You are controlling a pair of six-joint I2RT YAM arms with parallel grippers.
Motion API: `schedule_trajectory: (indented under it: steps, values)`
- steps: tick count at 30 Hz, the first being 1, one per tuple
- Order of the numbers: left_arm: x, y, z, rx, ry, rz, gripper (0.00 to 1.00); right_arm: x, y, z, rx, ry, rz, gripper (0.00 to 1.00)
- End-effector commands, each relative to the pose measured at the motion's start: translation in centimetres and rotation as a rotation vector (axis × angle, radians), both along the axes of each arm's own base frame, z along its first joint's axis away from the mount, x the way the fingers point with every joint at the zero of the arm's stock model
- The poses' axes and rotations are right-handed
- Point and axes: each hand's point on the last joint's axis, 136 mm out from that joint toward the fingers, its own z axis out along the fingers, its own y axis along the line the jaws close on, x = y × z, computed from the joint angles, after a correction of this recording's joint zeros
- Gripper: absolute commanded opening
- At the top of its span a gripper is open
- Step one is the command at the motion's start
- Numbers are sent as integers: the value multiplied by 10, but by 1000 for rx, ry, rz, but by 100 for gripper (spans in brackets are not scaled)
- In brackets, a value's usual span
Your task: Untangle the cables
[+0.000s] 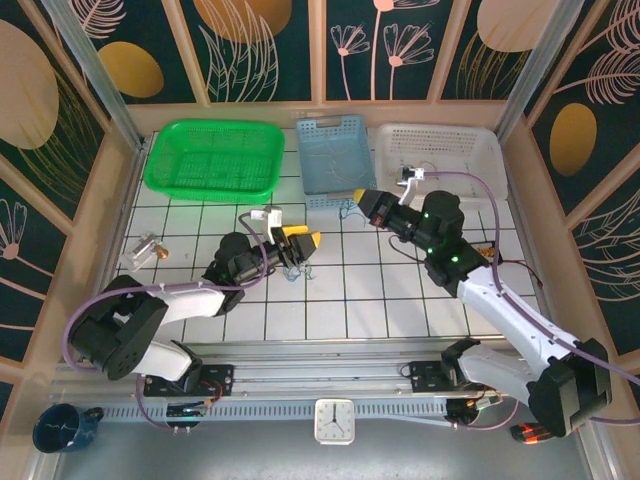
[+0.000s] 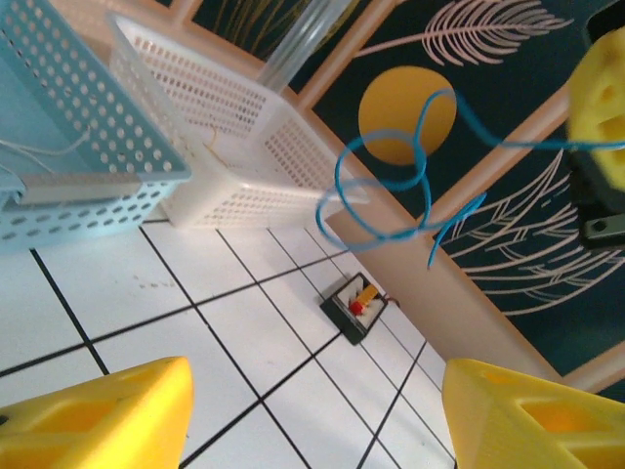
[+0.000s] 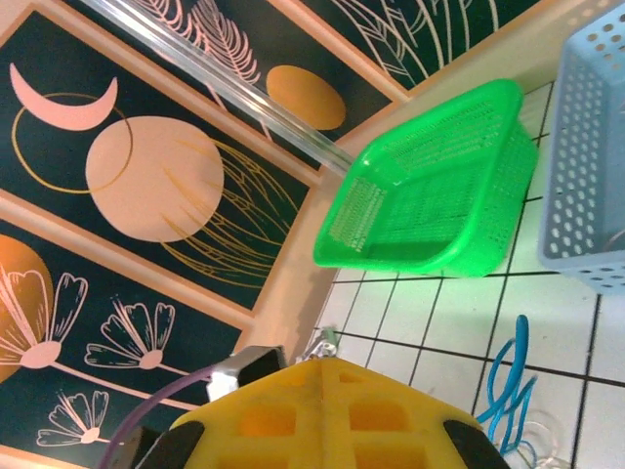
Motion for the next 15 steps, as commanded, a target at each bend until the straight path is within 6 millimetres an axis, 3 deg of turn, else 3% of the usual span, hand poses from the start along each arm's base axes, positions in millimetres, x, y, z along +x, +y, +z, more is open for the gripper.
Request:
schedule_trajectory:
  steps: [1,6,15]
  values:
    - [-6,-11,21,-47,-79,-77,68,-5,-1,39,101,-70,-58,0]
    - [-7,-15,20,-47,-101,-85,69,-8,-5,50,182,-65,-128,0]
    - [-8,-29,42,-96,-173,-110,69,-9,0,56,292,-36,-203,0]
